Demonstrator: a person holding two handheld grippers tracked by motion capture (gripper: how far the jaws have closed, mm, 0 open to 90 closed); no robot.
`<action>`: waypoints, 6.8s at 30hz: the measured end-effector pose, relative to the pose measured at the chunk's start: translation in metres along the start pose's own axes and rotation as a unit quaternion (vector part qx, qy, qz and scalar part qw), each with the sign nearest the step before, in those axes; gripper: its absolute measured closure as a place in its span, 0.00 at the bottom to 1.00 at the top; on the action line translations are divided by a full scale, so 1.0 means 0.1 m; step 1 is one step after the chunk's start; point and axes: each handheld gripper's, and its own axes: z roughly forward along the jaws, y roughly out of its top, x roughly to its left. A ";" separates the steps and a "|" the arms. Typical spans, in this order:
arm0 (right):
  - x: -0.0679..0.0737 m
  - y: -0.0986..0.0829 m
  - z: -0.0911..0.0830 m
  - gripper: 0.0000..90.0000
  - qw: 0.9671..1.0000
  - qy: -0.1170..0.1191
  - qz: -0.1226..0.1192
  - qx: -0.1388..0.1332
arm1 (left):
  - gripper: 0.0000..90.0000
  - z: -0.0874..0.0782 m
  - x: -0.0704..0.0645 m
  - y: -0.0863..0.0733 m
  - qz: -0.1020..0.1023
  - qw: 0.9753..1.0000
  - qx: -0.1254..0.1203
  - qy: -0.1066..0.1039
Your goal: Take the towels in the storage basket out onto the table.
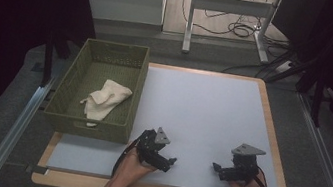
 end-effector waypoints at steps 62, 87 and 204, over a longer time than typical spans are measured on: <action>0.00 0.00 0.00 0.02 1.000 0.000 0.000 -0.001 | 0.06 -0.67 0.85 0.96 0.010 1.000 0.004 0.028; 0.00 0.00 0.00 0.02 1.000 0.000 0.000 -0.001 | 0.06 -1.10 1.85 0.69 -0.082 0.991 0.009 0.102; 0.00 0.00 0.00 0.02 1.000 0.000 -0.001 -0.001 | 0.80 -1.85 2.05 0.91 -0.107 0.991 -0.005 0.080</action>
